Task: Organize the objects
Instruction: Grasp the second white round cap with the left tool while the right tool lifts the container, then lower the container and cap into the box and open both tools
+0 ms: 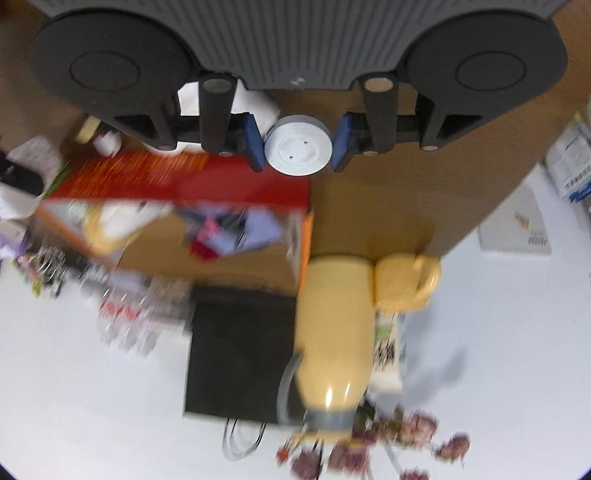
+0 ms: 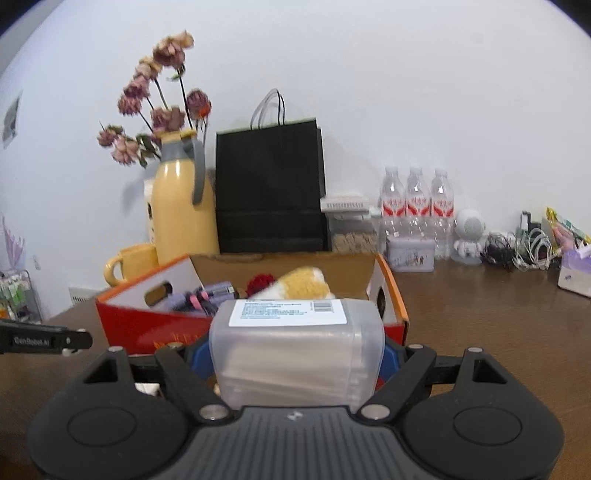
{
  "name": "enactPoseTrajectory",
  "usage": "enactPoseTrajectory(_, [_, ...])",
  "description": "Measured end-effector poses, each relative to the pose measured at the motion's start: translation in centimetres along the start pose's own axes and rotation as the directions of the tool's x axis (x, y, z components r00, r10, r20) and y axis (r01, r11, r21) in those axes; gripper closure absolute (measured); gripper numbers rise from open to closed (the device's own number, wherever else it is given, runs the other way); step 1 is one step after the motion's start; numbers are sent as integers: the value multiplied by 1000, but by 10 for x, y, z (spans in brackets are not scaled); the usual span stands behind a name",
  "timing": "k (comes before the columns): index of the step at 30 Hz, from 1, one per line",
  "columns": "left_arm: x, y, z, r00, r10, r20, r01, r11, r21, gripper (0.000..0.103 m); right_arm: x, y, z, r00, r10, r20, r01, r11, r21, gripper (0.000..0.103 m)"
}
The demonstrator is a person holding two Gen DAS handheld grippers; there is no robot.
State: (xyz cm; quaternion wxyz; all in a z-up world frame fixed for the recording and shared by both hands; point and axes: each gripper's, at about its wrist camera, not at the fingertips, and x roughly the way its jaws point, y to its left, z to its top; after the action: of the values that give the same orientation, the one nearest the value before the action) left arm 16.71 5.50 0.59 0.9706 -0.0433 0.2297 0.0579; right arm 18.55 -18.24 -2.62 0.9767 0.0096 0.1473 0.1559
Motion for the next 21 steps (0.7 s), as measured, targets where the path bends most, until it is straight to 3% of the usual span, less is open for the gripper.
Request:
enactPoseTrajectory(5, [-2,-21,34,994,-63,87,61,998,17,63,5,1,27,999,15,48,-14,1000,-25,22])
enactPoseTrajectory(11, [29,-47,69,985,-109,134,107,994,22,63,41,10,67,996,31,82,-28,999,-40,22])
enactPoseTrajectory(21, [113,-51,101,991,-62,121,69,996,-56,63,137,8,91,1000,25,9,-25,1000,-3,22])
